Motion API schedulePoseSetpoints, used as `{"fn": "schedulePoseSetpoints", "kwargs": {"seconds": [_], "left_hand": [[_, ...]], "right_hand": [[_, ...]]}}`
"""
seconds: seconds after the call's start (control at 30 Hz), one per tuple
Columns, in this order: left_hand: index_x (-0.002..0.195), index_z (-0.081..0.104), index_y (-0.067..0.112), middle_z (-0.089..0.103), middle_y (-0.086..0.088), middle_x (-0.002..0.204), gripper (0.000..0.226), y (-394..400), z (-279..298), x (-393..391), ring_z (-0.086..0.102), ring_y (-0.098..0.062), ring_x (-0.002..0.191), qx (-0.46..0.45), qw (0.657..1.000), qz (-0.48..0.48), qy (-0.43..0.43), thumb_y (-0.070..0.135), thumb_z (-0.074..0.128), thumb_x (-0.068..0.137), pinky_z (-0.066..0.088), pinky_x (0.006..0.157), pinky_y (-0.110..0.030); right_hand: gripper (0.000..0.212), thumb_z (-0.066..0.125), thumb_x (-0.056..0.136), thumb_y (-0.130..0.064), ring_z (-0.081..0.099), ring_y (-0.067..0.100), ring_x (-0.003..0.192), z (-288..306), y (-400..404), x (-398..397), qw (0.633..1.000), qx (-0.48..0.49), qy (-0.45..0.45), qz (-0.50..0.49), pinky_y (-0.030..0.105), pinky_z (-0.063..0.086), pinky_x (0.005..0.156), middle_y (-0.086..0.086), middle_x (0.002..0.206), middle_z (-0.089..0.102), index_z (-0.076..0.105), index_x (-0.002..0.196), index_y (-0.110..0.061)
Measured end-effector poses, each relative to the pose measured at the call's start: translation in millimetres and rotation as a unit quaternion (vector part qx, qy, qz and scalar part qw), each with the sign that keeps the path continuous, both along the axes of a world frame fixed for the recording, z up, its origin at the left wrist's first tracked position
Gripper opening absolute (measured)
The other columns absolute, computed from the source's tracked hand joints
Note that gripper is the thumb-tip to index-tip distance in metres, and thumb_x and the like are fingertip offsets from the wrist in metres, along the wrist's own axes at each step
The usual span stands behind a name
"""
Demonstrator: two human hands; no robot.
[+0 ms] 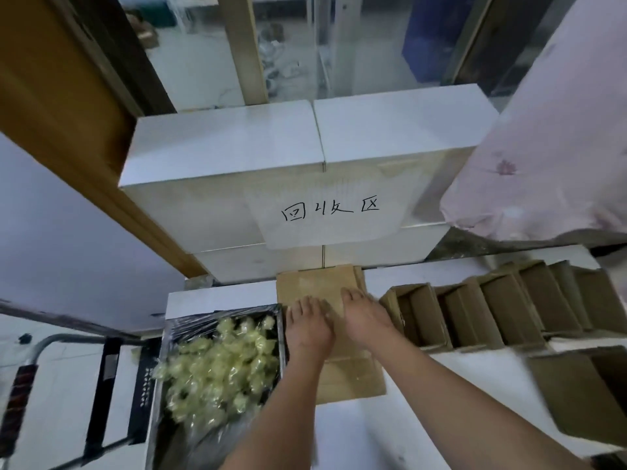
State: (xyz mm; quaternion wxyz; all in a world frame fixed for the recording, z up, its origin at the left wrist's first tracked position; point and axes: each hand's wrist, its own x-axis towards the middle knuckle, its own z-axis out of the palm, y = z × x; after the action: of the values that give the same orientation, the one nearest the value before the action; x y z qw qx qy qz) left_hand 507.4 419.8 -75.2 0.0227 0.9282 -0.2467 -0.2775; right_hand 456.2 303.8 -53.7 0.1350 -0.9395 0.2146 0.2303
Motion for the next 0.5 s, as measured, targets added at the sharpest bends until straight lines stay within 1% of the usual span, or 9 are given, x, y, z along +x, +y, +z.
{"fn": "schedulePoseSetpoints", "kwargs": {"seconds": [0.07,0.13,0.17,0.23,0.33,0.4,0.5], "left_hand": [[0.157,0.019,0.009,0.018,-0.014,0.165,0.057,6,22,1,0.013,-0.028,0.153,-0.009,1.0,-0.009,-0.014,0.034,0.023,0.107,0.008,0.125,-0.044],[0.156,0.021,0.008,0.024,-0.014,0.162,0.055,11,42,2,0.019,-0.03,0.15,-0.012,0.999,-0.033,-0.025,0.034,0.023,0.107,0.013,0.123,-0.045],[0.155,0.022,0.008,0.025,-0.014,0.162,0.055,12,51,1,0.02,-0.03,0.15,-0.015,0.998,-0.049,-0.024,0.034,0.024,0.107,0.015,0.123,-0.046],[0.155,0.021,0.007,0.024,-0.014,0.162,0.056,14,67,-2,0.019,-0.031,0.15,-0.021,0.996,-0.083,-0.018,0.036,0.026,0.107,0.015,0.122,-0.047],[0.155,0.023,0.008,0.025,-0.015,0.162,0.058,11,81,-10,0.018,-0.03,0.151,-0.027,0.992,-0.119,-0.028,0.04,0.028,0.107,0.016,0.122,-0.047],[0.156,0.023,0.008,0.025,-0.015,0.162,0.059,10,90,-23,0.019,-0.03,0.15,-0.028,0.991,-0.131,-0.023,0.041,0.026,0.107,0.016,0.123,-0.047],[0.154,0.028,0.008,0.032,-0.016,0.158,0.058,5,102,-45,0.028,-0.032,0.146,-0.032,0.989,-0.142,-0.018,0.041,0.024,0.107,0.019,0.121,-0.046]], "right_hand": [[0.057,0.036,0.103,-0.02,0.027,0.029,0.146,23,-1,-3,1.0,-0.025,0.014,-0.009,0.04,0.02,0.12,0.014,0.161,0.025,0.019,0.156,-0.008],[0.059,0.032,0.104,-0.031,0.02,0.026,0.15,44,0,-10,0.998,-0.046,0.032,-0.02,0.042,0.013,0.123,0.013,0.163,0.02,0.018,0.157,-0.008],[0.061,0.031,0.104,-0.034,0.019,0.026,0.15,53,1,-14,0.998,-0.054,0.038,-0.022,0.043,0.012,0.123,0.013,0.163,0.02,0.017,0.157,-0.007],[0.061,0.031,0.103,-0.034,0.026,0.027,0.147,68,6,-23,0.997,-0.068,0.031,-0.026,0.044,0.017,0.122,0.013,0.16,0.028,0.018,0.157,-0.007],[0.058,0.034,0.101,-0.033,0.039,0.031,0.138,86,12,-43,0.996,-0.083,0.016,-0.035,0.044,0.028,0.116,0.015,0.149,0.042,0.028,0.153,-0.007],[0.054,0.037,0.101,-0.03,0.039,0.032,0.137,94,15,-61,0.995,-0.08,0.024,-0.045,0.044,0.032,0.113,0.017,0.148,0.042,0.034,0.149,-0.005],[0.053,0.034,0.103,-0.04,0.046,0.031,0.131,104,11,-84,0.994,-0.081,0.001,-0.073,0.043,0.035,0.107,0.014,0.146,0.045,0.038,0.144,-0.007]]}}
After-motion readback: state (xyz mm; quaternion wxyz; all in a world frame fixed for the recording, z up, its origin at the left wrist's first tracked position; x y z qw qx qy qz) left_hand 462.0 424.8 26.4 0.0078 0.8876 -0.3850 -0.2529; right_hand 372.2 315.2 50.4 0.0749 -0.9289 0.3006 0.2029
